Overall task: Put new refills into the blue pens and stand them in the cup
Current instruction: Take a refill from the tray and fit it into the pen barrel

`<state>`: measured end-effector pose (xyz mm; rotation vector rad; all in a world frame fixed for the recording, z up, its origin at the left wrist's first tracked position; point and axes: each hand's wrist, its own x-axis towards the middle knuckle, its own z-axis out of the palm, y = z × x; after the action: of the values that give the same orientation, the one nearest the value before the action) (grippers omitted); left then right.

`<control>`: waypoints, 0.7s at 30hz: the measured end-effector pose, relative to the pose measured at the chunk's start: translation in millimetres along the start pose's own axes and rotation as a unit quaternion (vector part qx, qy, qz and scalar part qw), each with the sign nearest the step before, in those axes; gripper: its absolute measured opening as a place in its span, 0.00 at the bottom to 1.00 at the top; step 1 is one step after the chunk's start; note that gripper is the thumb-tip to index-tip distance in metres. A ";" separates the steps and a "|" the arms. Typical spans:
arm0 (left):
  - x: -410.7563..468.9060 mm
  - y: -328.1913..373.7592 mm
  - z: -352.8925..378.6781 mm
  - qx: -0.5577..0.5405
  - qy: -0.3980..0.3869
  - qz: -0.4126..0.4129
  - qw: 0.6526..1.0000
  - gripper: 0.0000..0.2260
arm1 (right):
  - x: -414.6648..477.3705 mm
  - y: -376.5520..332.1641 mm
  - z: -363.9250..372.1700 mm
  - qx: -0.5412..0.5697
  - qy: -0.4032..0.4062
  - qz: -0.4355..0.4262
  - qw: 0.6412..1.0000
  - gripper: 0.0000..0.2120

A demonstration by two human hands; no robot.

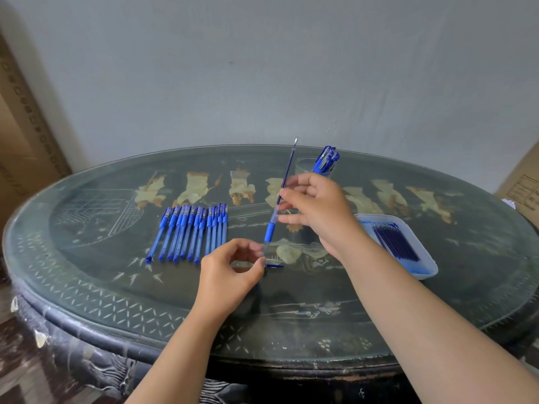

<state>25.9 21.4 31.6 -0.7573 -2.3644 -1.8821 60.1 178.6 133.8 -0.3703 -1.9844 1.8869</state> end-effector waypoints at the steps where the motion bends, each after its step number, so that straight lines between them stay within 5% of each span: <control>1: 0.2 -0.1 0.0 0.001 0.001 0.000 1.000 0.09 | -0.7 1.1 0.2 -0.026 -0.014 0.000 1.000 0.04; 13: 2.3 0.8 -0.4 -0.036 0.061 -0.028 0.997 0.08 | -6.2 30.0 2.4 -0.177 -0.066 0.008 0.982 0.04; 21: 3.0 -0.6 -1.1 -0.030 0.066 -0.027 0.997 0.09 | -21.9 77.1 8.2 -0.476 -0.109 -0.053 0.871 0.07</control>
<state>22.7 21.4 32.3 -0.5606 -2.2804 -1.9661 71.0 166.7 54.8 -0.2817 -2.9095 0.7661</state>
